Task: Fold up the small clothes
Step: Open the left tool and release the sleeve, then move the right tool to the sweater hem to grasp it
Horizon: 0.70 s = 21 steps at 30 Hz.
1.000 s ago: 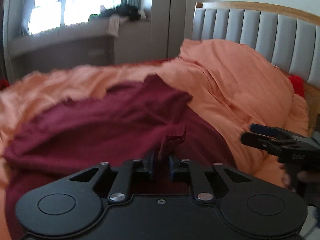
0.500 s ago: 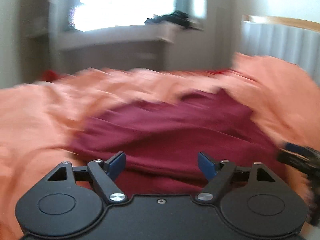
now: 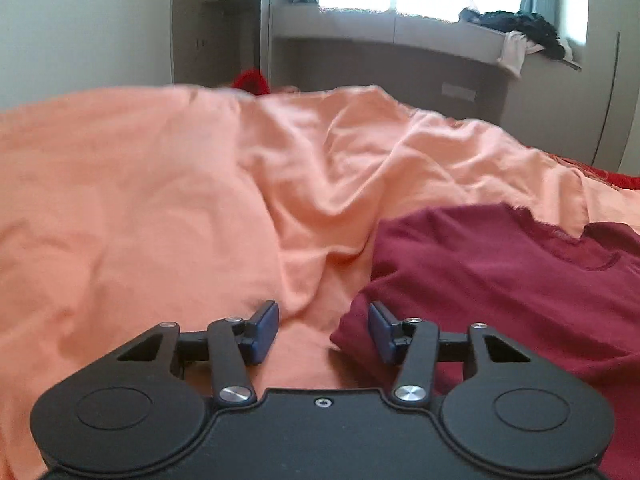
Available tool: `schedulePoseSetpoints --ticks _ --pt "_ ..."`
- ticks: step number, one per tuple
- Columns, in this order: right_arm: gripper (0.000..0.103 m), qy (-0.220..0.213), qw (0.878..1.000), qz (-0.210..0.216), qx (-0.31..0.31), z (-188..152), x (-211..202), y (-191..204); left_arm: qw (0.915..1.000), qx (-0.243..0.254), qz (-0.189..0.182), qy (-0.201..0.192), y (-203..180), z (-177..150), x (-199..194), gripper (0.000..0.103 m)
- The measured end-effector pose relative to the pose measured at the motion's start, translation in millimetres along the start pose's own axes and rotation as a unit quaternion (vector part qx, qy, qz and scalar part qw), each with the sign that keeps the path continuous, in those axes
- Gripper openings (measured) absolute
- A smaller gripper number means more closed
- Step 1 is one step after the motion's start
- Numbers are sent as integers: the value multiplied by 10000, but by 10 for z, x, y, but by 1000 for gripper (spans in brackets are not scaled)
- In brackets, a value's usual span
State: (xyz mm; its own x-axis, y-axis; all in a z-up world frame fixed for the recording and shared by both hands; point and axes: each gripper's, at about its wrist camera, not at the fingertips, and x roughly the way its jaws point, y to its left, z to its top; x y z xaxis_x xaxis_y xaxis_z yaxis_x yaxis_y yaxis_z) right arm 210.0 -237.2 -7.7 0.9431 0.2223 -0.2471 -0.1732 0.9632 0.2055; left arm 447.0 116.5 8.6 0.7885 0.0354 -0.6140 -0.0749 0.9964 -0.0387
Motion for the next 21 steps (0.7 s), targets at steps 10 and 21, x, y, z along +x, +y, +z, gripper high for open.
schedulePoseSetpoints --ticks 10,21 --pt "103 60 9999 -37 -154 -37 -49 -9 9923 994 741 37 -207 -227 99 51" --pt "103 215 9983 -30 -540 -67 -353 -63 9914 914 670 -654 -252 -430 -694 88"
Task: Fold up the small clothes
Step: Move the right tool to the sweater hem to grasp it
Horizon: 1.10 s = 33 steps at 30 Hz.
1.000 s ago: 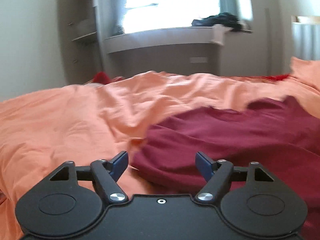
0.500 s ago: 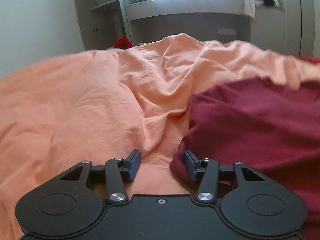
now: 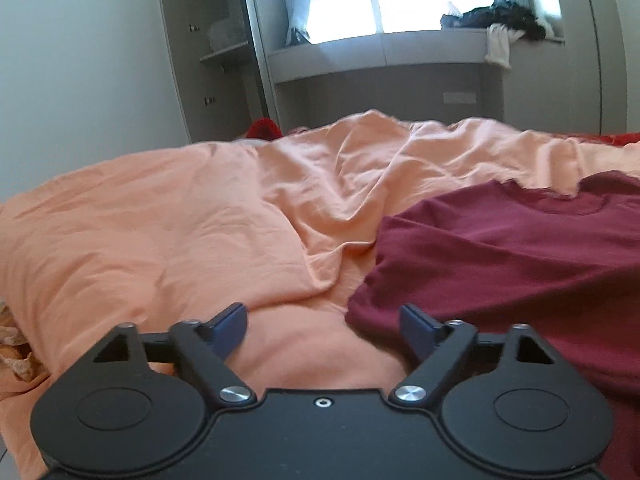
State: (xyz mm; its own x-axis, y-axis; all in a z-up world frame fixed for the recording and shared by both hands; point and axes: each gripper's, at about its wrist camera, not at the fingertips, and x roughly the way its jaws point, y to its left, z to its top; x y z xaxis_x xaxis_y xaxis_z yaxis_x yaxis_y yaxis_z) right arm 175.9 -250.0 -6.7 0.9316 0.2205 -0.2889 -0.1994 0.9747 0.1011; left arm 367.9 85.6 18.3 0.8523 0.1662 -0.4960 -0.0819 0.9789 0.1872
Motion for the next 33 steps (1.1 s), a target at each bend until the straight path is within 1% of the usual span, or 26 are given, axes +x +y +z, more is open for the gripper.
schedulePoseSetpoints --ticks 3,5,7,10,12,14,17,21,24,26,29,33 --pt "103 86 9999 -130 -47 -30 -146 -36 9997 -150 -170 83 4 -50 -299 90" --pt "103 137 9997 -205 -51 -45 -247 -51 9990 -276 -315 169 15 -86 -494 95" --pt "103 221 9993 -271 -98 -63 -334 -70 9980 -370 -481 148 26 -136 -705 101" --pt "103 388 9983 -369 -219 -119 -448 -64 9951 -436 -875 131 39 -225 -1017 102" --pt "103 562 9970 -383 -365 -173 -518 -44 9931 -467 -1067 137 45 -287 -1206 102" --pt "103 737 9946 -354 -634 -245 -594 5 9925 -466 -1129 80 36 -362 -1377 102" --pt "103 774 9892 -438 -1164 -408 -715 102 9932 -427 -1087 -1 4 -471 -1608 102" --pt "103 960 9788 -660 -1683 -613 -748 228 9936 -334 -1081 -27 -38 -630 -1846 102" --pt "103 1116 9714 -699 -1974 -729 -751 314 9938 -65 -1112 -61 -97 -753 -1988 102" --pt "103 1218 9634 -764 -2261 -808 -740 384 9937 166 -1105 -89 -159 -833 -2075 102" --pt "103 1394 9459 -849 -2803 -920 -667 477 9928 481 -1087 -156 -263 -929 -2170 102" --pt "103 1323 9333 -963 -3197 -986 -663 564 9912 712 -1081 -269 -361 -1023 -2260 102"
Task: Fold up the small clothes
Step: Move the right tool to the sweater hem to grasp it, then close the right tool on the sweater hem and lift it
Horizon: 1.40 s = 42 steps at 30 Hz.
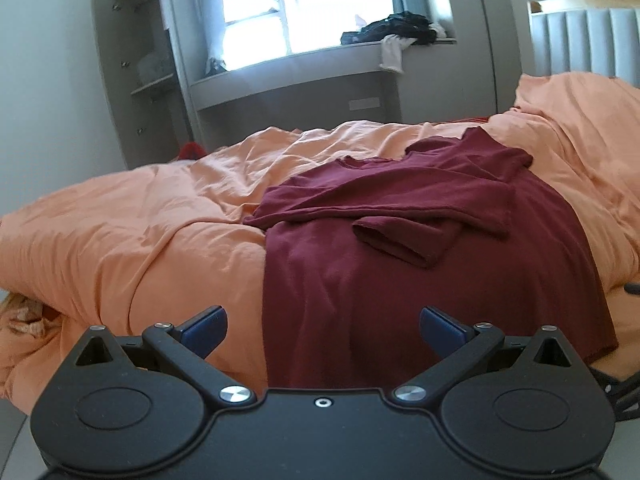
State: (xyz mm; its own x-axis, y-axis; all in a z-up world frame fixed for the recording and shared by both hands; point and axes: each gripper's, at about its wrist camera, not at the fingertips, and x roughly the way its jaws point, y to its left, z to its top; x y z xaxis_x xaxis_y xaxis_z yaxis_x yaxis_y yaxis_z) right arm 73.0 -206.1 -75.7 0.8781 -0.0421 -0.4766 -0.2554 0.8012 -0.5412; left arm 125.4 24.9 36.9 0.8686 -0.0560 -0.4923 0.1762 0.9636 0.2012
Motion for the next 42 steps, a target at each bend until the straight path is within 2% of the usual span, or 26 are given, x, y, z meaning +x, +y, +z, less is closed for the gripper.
schedulePoseSetpoints --ticks 4,8,13,17,21,25,29,31,32,33,34,35,36,38,42 --pt "103 27 9989 -152 -439 -35 -36 45 9999 75 -94 -15 -61 -65 -16 102" --pt "103 184 9902 -901 -1054 -77 108 92 9998 119 -143 37 -94 -100 11 102" --pt "102 -57 9803 -1183 -1580 -130 160 205 9997 99 -213 36 -102 -106 6 102" --pt "93 -147 9779 -979 -1843 -157 152 235 9993 326 -185 -28 -178 -138 -8 102" --pt "92 -105 9768 -679 -2029 -149 144 206 9984 542 -153 -97 -237 -158 -25 102" --pt "92 235 9807 -398 -1901 -40 248 115 9983 537 -197 -90 -247 -154 -16 102" --pt "92 188 9791 -562 -1945 -9 388 140 9987 453 -246 -43 -226 -146 4 102" --pt "85 5 9760 -655 -2075 -14 395 211 9988 416 -249 -5 -211 -146 16 102" --pt "74 -23 9762 -605 -2081 -13 394 226 9989 402 -252 15 -202 -147 22 102" --pt "57 -20 9775 -529 -2040 -14 391 234 9989 387 -258 34 -197 -149 26 102" --pt "46 -18 9796 -444 -1962 -13 381 235 9989 368 -268 52 -188 -151 29 102" --pt "27 -8 9817 -353 -1869 0 370 239 9990 347 -284 67 -178 -153 30 102" --pt "18 -1 9837 -257 -1781 0 358 238 9990 334 -304 68 -170 -157 30 102" --pt "9 -57 9872 -140 -1590 12 295 228 9988 344 -355 11 -162 -167 6 102" --pt "8 -346 9968 146 -705 175 24 -27 9962 619 -562 -252 -246 -195 -92 102"
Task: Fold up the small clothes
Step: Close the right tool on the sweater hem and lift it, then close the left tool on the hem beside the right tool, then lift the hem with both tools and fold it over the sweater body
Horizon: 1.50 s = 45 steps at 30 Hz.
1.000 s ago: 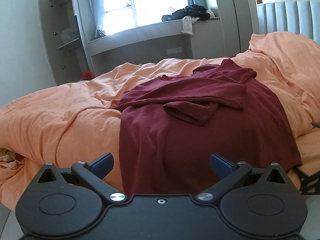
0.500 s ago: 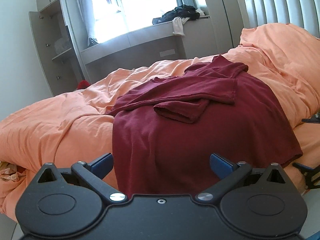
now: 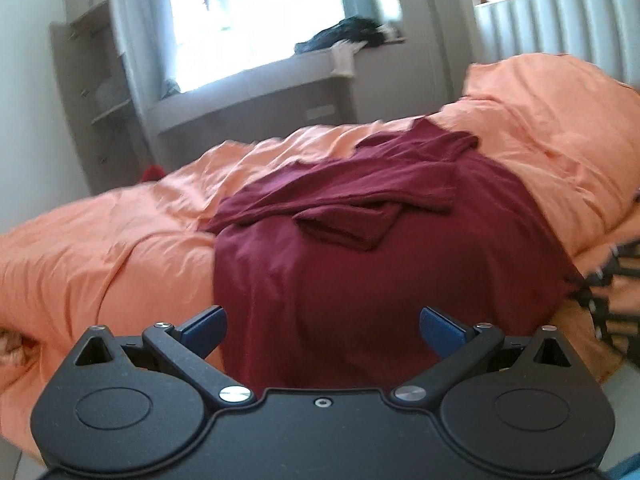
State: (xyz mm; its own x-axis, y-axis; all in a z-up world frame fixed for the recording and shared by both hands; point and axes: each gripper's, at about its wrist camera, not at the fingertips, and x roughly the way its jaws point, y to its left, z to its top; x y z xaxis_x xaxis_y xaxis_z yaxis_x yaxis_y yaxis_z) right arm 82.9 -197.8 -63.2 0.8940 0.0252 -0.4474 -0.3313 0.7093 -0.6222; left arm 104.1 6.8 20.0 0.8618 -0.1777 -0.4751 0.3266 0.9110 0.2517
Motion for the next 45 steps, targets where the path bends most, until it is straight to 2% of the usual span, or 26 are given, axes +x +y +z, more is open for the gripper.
schedulePoseSetpoints --ticks 4,7,12,15,17,18,19,20,21,22,26,30,32,34,36,39,42,45 --pt "8 -491 9960 50 745 202 -237 -389 9985 355 -392 -109 -238 37 -36 102" --pt "8 -841 9919 13 950 293 -356 -616 9951 717 -662 -140 -478 80 -6 102" --pt "7 -1384 9838 -129 1136 379 -557 -822 9906 1240 -546 198 -859 176 276 102" --pt "7 -1625 9785 -256 1244 402 -707 -840 9914 1065 -534 549 -853 259 482 91" --pt "7 -1754 9749 -346 1326 404 -797 -877 9930 911 -285 700 -783 300 580 83" --pt "7 -1814 9731 -387 1365 409 -847 -894 9932 886 -135 746 -747 302 601 73" --pt "7 -1874 9712 -441 1405 411 -902 -877 9930 877 39 793 -697 307 629 59" --pt "7 -1926 9692 -500 1449 410 -937 -887 9925 877 197 829 -649 307 646 50" --pt "7 -1980 9670 -553 1507 405 -963 -912 9916 892 358 867 -596 303 655 35" --pt "7 -2015 9653 -592 1552 403 -1006 -928 9909 905 481 876 -547 303 649 31" --pt "7 -2118 9594 -737 1712 393 -1092 -977 9864 1083 902 849 -350 250 565 31" --pt "7 -2108 9596 -789 1686 376 -1133 -975 9840 1049 997 1035 -183 193 512 39" --pt "7 -2066 9606 -802 1676 376 -1123 -968 9865 843 990 996 -99 196 487 37" --pt "7 -2022 9615 -845 1660 363 -1114 -953 9882 704 1002 916 -42 209 470 15" --pt "7 -2012 9607 -945 1664 339 -1113 -930 9887 663 1055 834 -21 224 435 5" --pt "7 -2056 9550 -1145 1806 250 -1154 -884 9890 639 1271 394 -34 244 250 4" --pt "6 -2098 9489 -1363 1923 157 -1258 -810 9837 723 1645 -114 -135 275 30 4" --pt "6 -2169 9418 -1530 2064 72 -1408 -792 9874 429 1492 -310 -188 303 -221 4"
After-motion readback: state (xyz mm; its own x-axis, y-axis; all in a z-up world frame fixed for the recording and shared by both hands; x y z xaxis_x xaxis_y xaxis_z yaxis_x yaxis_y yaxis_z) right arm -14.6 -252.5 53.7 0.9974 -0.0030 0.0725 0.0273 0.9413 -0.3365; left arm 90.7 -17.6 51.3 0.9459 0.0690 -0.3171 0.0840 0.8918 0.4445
